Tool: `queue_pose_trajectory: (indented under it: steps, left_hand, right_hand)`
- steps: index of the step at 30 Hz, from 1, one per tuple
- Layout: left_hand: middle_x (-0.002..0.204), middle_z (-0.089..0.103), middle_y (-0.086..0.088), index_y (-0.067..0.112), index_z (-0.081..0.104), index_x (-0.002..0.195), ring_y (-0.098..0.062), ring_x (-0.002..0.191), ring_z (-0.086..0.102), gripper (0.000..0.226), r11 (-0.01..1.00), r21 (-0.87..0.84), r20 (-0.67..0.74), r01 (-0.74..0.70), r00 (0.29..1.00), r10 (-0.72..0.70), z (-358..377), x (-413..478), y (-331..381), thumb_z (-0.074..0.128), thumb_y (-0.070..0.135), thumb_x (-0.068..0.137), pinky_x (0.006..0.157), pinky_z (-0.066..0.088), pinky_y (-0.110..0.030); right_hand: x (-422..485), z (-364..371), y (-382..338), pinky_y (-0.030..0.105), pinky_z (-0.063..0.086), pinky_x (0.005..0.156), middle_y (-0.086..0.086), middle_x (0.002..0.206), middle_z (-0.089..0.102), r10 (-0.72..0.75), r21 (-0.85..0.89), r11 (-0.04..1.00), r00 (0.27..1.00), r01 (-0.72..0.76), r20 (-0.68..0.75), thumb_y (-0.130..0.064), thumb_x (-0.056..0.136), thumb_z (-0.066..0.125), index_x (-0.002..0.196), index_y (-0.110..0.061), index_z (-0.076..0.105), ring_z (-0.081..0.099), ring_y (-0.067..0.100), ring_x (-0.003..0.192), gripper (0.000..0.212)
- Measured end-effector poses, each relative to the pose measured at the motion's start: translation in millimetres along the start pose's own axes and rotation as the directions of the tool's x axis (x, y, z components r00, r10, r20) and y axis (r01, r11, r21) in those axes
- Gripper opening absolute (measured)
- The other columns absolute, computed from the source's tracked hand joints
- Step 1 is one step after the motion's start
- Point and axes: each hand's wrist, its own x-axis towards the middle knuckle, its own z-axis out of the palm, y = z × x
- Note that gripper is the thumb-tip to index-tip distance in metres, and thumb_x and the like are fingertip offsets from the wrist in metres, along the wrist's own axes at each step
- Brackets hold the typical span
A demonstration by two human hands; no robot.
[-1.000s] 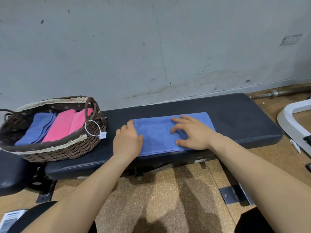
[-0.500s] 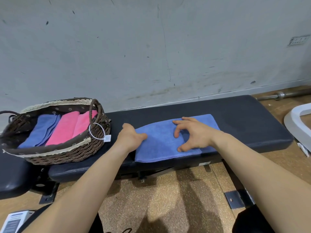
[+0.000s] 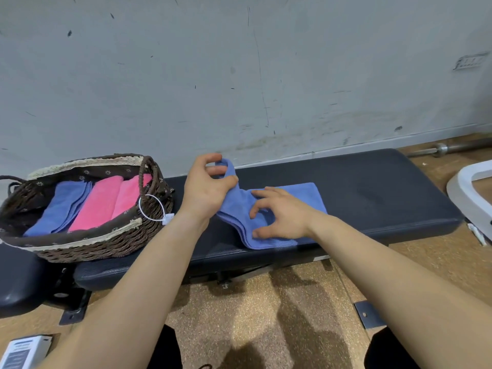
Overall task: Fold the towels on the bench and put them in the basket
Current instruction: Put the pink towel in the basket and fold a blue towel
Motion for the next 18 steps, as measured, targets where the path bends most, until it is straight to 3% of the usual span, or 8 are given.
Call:
queue_pose_trajectory:
  steps: [5,9,13,18]
  left_hand:
    - [0.1,0.068,0.006,0.025,0.058,0.12,-0.017,0.1,0.066,0.047,1.0,-0.013,0.065,0.002,0.998,-0.001,25.9,-1.0,-0.7,0.076,0.007,0.081,0.087,0.055,-0.032]
    - [0.101,0.068,0.009,0.025,0.058,0.123,-0.008,0.097,0.064,0.048,0.999,0.029,0.139,-0.033,0.99,0.028,53.1,-6.6,0.6,0.075,0.008,0.082,0.078,0.05,-0.019]
    - [0.102,0.067,0.012,0.026,0.058,0.125,-0.004,0.098,0.062,0.049,0.988,0.125,0.209,-0.096,0.975,0.068,82.9,-12.6,-1.3,0.071,0.006,0.082,0.073,0.046,-0.011]
    - [0.107,0.063,0.008,0.022,0.052,0.134,0.003,0.081,0.057,0.052,0.96,0.241,0.293,-0.14,0.954,0.065,119.8,-17.6,-7.0,0.066,0.005,0.087,0.058,0.042,-0.001]
  right_hand:
    - [-24.6,-31.8,34.6,0.038,0.037,0.109,-0.006,0.135,0.057,0.097,0.081,0.993,0.977,-0.083,-0.19,-0.044,0.08,0.073,0.093,-0.036,0.069,0.043,0.017,0.135,0.016]
    - [-53.6,-47.8,70.7,0.035,0.048,0.087,-0.009,0.103,0.058,0.265,0.091,0.964,0.928,-0.25,-0.263,-0.038,0.08,0.076,0.089,-0.034,0.068,0.058,0.014,0.099,0.012]
    - [-75.7,-51.2,85.1,0.026,0.046,0.069,-0.009,0.09,0.063,0.389,0.154,0.917,0.911,-0.368,-0.136,-0.038,0.08,0.08,0.096,-0.03,0.066,0.061,0.009,0.081,0.023]
    - [-80.5,-41.5,83.3,0.031,0.051,0.072,-0.008,0.084,0.066,0.418,0.196,0.897,0.904,-0.396,-0.087,-0.037,0.082,0.079,0.098,-0.029,0.062,0.062,0.01,0.075,0.025]
